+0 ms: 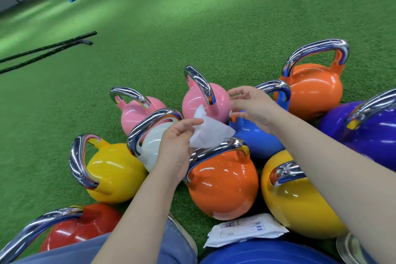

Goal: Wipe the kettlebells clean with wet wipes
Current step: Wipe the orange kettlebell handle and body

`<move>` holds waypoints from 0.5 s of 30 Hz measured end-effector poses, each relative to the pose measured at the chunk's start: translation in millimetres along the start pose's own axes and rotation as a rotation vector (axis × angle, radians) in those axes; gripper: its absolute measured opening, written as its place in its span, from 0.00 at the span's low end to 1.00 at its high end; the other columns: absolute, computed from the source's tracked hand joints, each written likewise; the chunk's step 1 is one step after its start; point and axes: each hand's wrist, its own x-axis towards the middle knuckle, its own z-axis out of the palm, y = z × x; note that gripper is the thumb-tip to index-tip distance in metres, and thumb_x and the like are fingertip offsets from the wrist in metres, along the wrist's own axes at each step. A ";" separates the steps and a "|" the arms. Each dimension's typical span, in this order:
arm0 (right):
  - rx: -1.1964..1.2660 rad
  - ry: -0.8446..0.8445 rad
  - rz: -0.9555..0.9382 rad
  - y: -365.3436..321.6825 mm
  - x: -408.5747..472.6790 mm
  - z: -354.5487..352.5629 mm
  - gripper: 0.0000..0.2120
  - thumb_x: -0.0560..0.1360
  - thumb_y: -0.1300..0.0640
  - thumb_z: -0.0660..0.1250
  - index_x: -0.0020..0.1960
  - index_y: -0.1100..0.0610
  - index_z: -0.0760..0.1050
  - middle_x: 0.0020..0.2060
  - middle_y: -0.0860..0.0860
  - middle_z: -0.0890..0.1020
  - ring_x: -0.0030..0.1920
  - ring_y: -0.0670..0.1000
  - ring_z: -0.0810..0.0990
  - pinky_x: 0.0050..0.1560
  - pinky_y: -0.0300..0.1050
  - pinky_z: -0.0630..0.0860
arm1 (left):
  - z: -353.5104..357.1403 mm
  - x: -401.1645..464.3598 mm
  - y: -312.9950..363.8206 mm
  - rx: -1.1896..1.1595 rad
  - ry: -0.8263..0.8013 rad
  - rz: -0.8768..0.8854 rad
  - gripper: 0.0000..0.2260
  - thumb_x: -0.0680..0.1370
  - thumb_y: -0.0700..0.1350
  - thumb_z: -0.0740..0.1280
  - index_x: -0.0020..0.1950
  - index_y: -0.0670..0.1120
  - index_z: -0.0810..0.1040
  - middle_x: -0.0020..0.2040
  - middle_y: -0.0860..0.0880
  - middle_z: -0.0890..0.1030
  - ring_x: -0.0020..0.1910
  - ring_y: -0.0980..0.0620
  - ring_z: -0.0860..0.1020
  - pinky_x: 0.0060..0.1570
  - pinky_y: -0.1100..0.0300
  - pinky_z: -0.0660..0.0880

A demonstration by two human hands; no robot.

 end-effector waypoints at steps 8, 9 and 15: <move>-0.150 -0.598 -0.039 -7.8 -16.9 5.8 0.13 0.73 0.64 0.68 0.53 0.51 0.73 0.43 0.48 0.80 0.41 0.39 0.78 0.46 0.31 0.74 | -0.2 -1.4 14.4 0.031 -0.244 -0.030 0.13 0.77 0.35 0.61 0.57 0.49 0.75 0.43 0.47 0.82 0.39 0.55 0.79 0.39 0.65 0.76; -0.177 -0.579 -0.046 -8.6 -17.7 8.7 0.11 0.73 0.66 0.68 0.49 0.52 0.75 0.37 0.47 0.80 0.35 0.39 0.78 0.39 0.30 0.73 | 0.0 -1.0 14.8 0.072 -0.217 -0.025 0.13 0.77 0.35 0.61 0.58 0.48 0.74 0.44 0.46 0.81 0.40 0.54 0.78 0.40 0.65 0.75; -0.201 -0.450 -0.012 -6.4 -18.2 15.9 0.02 0.76 0.60 0.66 0.44 0.56 0.74 0.36 0.52 0.77 0.38 0.47 0.79 0.44 0.40 0.79 | -5.6 3.7 10.7 0.105 -0.025 -0.089 0.15 0.76 0.38 0.67 0.61 0.45 0.73 0.44 0.46 0.79 0.37 0.53 0.75 0.39 0.59 0.73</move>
